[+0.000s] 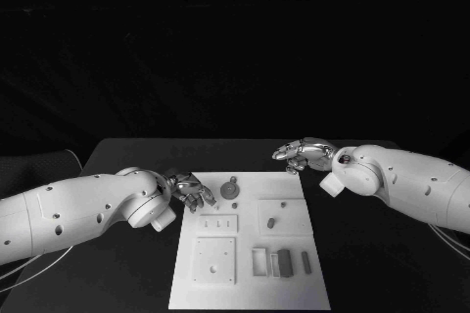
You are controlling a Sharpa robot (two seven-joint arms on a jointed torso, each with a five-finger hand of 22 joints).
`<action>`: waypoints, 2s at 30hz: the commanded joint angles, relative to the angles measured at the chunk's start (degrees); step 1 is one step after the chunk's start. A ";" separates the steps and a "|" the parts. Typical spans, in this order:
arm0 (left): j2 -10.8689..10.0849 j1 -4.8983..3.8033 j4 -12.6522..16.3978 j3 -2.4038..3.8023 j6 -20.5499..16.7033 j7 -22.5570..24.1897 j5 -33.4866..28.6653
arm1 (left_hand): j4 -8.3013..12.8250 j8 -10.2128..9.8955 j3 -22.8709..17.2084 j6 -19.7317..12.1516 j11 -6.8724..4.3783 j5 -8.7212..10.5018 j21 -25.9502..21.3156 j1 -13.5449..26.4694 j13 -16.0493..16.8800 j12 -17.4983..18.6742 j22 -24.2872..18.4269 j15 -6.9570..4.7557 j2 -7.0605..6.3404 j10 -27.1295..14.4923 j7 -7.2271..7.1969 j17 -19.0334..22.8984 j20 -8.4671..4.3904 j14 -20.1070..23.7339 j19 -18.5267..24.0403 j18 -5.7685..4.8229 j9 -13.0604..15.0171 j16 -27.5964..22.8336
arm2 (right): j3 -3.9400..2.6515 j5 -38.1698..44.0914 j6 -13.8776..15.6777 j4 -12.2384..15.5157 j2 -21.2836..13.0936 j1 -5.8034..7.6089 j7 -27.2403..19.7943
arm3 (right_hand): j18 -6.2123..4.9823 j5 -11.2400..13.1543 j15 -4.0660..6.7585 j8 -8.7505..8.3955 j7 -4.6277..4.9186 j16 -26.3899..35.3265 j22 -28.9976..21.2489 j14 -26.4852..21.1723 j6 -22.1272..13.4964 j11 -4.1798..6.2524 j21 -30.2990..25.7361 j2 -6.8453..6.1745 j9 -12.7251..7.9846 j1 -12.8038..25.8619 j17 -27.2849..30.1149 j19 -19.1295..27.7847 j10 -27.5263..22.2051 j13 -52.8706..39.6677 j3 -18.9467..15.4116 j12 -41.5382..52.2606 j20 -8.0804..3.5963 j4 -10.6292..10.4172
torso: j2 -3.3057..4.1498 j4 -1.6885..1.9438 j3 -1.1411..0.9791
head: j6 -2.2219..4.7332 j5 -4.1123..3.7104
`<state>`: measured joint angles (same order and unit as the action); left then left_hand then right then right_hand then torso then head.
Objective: Assemble the parts on the task board
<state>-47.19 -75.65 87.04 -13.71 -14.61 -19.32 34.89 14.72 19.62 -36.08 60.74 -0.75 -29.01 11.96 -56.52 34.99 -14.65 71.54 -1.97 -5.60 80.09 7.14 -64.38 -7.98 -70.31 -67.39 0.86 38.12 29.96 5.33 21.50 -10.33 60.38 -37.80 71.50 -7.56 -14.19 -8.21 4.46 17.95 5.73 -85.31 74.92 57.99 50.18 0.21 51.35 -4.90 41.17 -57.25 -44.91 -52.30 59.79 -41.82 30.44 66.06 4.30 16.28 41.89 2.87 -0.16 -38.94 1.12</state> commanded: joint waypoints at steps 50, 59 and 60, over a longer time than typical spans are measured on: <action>7.82 14.20 -5.34 0.00 -15.56 -3.41 21.14 | -0.50 0.39 -0.76 6.32 -1.09 0.90 1.32 -0.75 0.84 -2.48 1.93 -1.03 -2.55 0.62 -4.87 1.13 -0.58 -0.57 -1.70 1.25 1.45 3.36 | -0.01 19.50 13.90 4.10 0.19 0.02 -3.11 | -0.81 0.05 -0.15 -0.81 2.00 0.34 0.29 0.01 2.47 -1.83 -0.25 0.06 -0.51 -0.92 0.25 -0.45 -9.52 0.55 -0.38 -0.43 -0.17 0.21 | -6.68 -0.86 -1.94 | -7.35 2.73; 8.26 14.48 -6.27 0.00 -15.82 -3.15 22.15 | -0.54 0.36 -0.76 6.30 -1.08 0.93 1.31 -0.75 0.83 -2.48 1.95 -1.03 -2.58 0.60 -4.86 1.16 -0.58 -0.54 -1.68 1.24 1.46 3.38 | -0.01 19.90 13.96 4.37 0.15 0.02 -2.97 | -0.81 0.06 -0.16 -0.88 2.01 0.37 0.28 0.04 2.50 -1.84 -0.27 0.11 -0.57 -0.91 0.29 -0.48 -9.50 0.62 -0.39 -0.45 -0.17 0.17 | -6.50 -0.83 -1.80 | -7.21 2.63; 8.26 14.48 -6.27 0.00 -15.83 -3.14 22.17 | -0.54 0.36 -0.76 6.30 -1.08 0.93 1.31 -0.75 0.83 -2.48 1.95 -1.03 -2.58 0.60 -4.86 1.16 -0.58 -0.54 -1.68 1.24 1.46 3.38 | 0.00 19.90 13.97 4.37 0.16 0.02 -2.95 | -0.81 0.06 -0.16 -0.89 2.01 0.37 0.28 0.04 2.50 -1.84 -0.27 0.11 -0.57 -0.91 0.29 -0.49 -9.50 0.63 -0.40 -0.45 -0.17 0.17 | -6.48 -0.82 -1.80 | -7.21 2.64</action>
<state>-39.11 -61.20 80.72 -13.73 -29.67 -22.95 55.85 14.37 19.81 -36.71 62.53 -1.64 -27.89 13.07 -56.70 35.81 -16.85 73.43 -2.77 -7.99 80.97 6.32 -63.28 -8.57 -70.95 -68.82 1.25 39.51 33.06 5.34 40.54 3.48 64.65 -37.63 71.52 -10.14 -14.19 -8.21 4.17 17.42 5.77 -85.31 74.92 58.32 50.15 0.21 51.36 -4.89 40.65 -57.72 -44.70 -52.52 59.79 -41.28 30.29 65.84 4.08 16.44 35.32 2.04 -2.02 -46.17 3.76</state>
